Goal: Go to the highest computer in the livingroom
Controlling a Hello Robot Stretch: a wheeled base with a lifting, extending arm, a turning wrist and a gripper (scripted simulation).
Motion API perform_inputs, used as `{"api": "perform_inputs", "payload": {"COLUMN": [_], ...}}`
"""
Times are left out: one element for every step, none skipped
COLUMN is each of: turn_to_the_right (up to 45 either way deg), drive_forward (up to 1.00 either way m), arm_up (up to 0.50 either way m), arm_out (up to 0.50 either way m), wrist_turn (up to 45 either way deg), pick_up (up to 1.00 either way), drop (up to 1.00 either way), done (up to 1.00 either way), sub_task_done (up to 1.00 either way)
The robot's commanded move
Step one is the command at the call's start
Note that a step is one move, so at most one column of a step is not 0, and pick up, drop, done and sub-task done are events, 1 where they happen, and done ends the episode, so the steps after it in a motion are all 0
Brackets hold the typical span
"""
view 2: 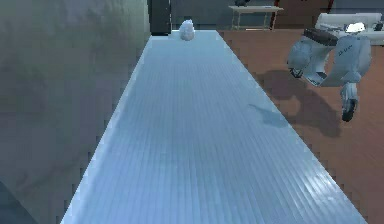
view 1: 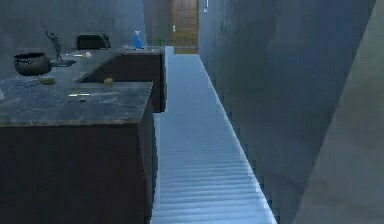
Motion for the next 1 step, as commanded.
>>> {"api": "perform_inputs", "payload": {"turn_to_the_right": [3.0], "drive_forward": [0.0], "arm_up": [0.0], "arm_out": [0.0], "wrist_turn": [0.0], "pick_up": [0.0], "drop": [0.0], "done": [0.0], "sub_task_done": [0.0]}}
